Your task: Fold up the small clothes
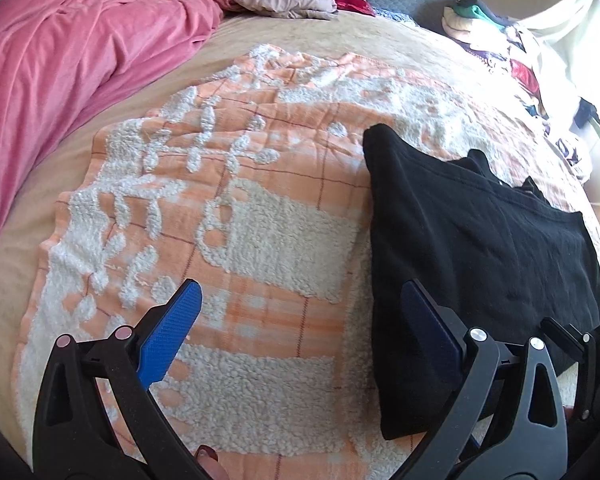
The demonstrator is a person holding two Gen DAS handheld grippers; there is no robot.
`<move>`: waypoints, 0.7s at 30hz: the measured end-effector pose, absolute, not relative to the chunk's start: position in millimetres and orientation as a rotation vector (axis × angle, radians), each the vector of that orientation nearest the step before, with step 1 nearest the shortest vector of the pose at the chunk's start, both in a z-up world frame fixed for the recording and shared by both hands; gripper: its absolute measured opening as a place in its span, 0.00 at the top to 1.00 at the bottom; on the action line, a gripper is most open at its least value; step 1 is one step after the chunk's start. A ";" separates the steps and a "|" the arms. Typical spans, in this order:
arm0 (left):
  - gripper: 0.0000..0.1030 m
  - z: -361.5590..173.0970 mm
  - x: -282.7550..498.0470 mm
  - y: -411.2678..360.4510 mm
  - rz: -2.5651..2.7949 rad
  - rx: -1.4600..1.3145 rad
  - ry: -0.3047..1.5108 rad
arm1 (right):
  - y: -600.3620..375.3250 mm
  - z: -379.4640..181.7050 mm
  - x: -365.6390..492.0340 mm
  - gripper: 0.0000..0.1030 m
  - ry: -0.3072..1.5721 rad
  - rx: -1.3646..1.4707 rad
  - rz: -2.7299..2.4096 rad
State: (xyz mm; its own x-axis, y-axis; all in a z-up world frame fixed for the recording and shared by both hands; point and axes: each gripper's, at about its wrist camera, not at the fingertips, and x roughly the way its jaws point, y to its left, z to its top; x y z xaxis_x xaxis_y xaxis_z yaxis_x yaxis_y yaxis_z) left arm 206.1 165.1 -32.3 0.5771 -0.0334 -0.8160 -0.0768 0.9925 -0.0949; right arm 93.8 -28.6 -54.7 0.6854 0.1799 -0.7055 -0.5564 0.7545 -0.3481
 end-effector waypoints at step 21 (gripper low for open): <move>0.09 -26.9 216.0 175.5 -0.056 -0.314 0.967 | -29.5 -35.1 102.3 0.75 0.502 -0.545 0.417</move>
